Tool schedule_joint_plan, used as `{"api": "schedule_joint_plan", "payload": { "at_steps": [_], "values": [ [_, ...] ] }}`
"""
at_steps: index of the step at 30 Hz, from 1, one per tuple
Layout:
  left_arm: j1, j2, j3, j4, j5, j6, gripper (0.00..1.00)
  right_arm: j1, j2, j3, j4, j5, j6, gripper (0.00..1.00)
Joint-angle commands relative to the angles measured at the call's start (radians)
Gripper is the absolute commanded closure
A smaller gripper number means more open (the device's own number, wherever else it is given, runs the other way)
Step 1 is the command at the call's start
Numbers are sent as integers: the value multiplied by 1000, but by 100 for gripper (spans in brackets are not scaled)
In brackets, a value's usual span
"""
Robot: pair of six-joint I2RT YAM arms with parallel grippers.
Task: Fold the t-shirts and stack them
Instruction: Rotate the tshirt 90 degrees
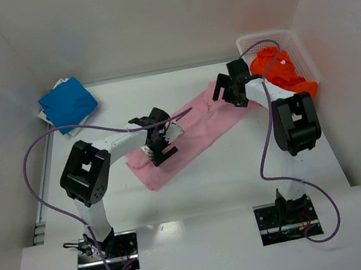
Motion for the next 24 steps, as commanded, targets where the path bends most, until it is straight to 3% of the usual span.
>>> {"api": "schedule_joint_plan", "payload": {
  "at_steps": [1,12,24],
  "values": [
    [-35,4,-6,-65,80,-27,0,-6,54,65,13,11,-15,0],
    [-53,4,-6,-93,155,-84,0,4,203,207,-18,11,-24,0],
    [-115,34,-6,-93,216,-122,0,107,358,350,1,-47,-14,0]
  ]
}}
